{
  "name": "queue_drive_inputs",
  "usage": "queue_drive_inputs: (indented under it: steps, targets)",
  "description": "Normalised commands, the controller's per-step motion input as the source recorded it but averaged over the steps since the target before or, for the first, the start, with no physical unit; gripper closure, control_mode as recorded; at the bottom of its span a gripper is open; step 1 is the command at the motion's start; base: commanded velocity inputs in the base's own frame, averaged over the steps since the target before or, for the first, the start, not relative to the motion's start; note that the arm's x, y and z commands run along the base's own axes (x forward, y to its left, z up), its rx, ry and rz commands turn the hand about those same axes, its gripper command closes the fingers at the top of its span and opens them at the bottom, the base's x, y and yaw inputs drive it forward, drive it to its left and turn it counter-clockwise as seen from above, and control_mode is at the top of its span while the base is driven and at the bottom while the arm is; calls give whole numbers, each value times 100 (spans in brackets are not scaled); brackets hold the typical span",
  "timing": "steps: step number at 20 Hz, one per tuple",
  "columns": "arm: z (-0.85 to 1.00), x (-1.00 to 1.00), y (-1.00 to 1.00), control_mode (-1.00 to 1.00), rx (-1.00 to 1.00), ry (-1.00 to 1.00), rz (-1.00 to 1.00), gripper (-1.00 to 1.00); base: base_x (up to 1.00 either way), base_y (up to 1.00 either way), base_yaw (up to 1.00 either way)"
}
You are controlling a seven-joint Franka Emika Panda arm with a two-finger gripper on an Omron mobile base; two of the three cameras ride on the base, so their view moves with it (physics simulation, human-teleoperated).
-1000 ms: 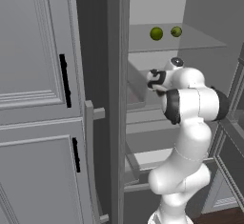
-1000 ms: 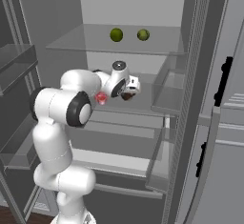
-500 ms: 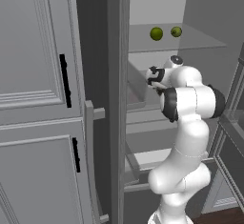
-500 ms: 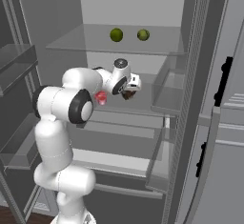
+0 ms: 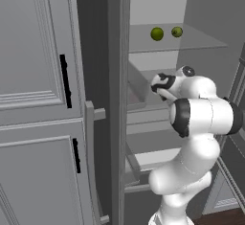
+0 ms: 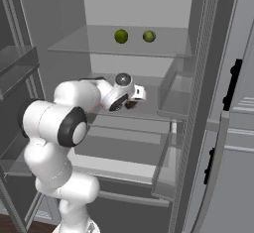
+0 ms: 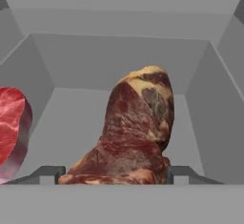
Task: Place one lime and one steak in each tupperware on the nearby counter, to pack two identical lunches.
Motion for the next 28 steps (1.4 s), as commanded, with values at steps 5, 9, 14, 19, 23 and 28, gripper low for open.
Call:
queue_drive_inputs:
  steps: [5, 9, 14, 19, 23, 28]
  targets:
    - [69, -94, 7, -100, 0, 0, 0, 100, 0, 0, 0]
    - [88, -86, 16, -100, 0, 7, 0, 100, 0, 0, 0]
    - [85, -72, 18, -100, 0, 13, 0, 100, 0, 0, 0]
    - [52, -91, 1, -100, 4, 0, 0, 100, 0, 0, 0]
    - [24, -94, 3, -100, 3, -9, 0, 100, 0, 0, 0]
    - [22, -72, 0, 100, 3, -7, 0, 100, -18, 0, 0]
